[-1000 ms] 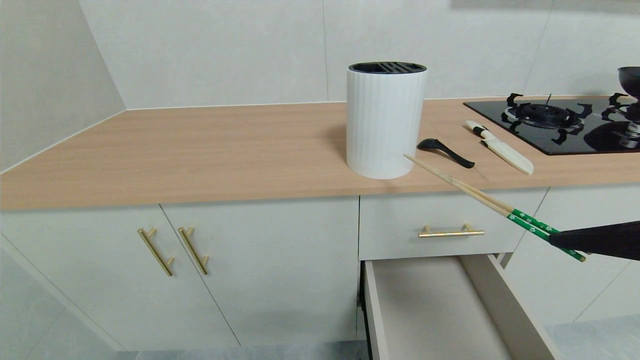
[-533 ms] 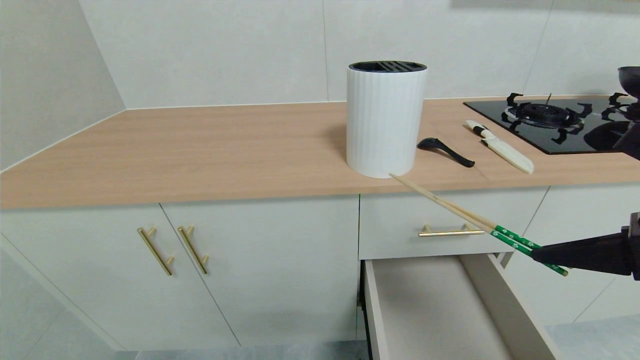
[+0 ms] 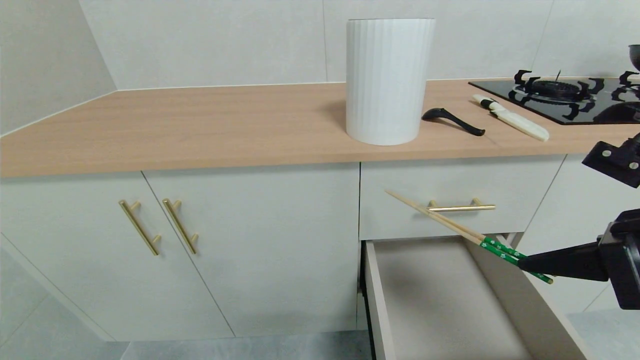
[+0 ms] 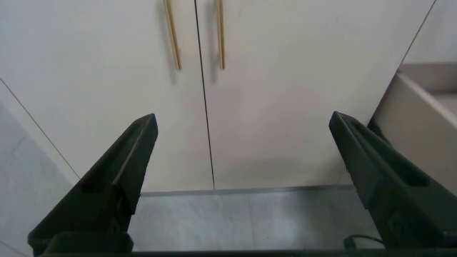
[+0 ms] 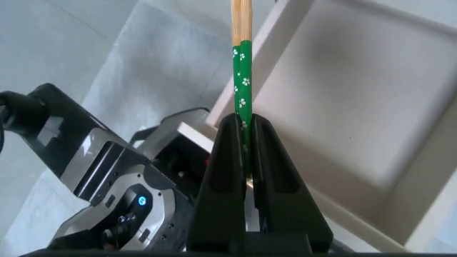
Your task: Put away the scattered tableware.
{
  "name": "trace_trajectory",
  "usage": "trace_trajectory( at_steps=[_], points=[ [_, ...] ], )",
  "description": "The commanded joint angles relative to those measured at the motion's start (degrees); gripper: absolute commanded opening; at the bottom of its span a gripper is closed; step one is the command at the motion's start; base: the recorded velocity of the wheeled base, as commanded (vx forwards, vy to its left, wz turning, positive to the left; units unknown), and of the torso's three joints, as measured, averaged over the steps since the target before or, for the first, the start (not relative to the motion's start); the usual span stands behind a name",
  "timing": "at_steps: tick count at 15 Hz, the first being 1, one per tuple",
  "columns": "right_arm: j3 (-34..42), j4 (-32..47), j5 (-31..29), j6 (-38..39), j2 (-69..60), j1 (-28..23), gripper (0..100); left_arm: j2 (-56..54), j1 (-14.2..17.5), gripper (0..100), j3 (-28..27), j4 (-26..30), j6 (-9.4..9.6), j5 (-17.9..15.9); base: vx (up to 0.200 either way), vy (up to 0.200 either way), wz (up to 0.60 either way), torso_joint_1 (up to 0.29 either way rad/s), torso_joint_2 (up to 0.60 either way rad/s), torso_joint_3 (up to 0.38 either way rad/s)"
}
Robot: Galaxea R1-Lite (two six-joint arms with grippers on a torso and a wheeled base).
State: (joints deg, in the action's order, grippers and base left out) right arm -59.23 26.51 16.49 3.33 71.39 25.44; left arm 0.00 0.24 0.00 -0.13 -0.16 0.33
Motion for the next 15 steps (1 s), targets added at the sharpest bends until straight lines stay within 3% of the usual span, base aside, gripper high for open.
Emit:
trace_trajectory(
  at_steps=[1,10,15],
  points=[
    [0.0,0.0,0.0,0.0,0.9,0.0,0,0.1,0.0,100,0.0,0.0,-0.02,0.0,0.0,0.0,0.0,-0.129,0.47,0.325],
    [-0.1,0.0,-0.8,0.0,8.1,0.0,0,0.1,0.0,100,0.0,0.0,-0.02,0.0,0.0,0.0,0.0,-0.024,0.1,0.071],
    [-2.3,-0.9,-10.2,0.9,22.0,-0.1,0,0.1,0.0,100,0.0,0.0,-0.02,0.0,0.0,0.0,0.0,0.0,0.0,0.0]
  ],
)
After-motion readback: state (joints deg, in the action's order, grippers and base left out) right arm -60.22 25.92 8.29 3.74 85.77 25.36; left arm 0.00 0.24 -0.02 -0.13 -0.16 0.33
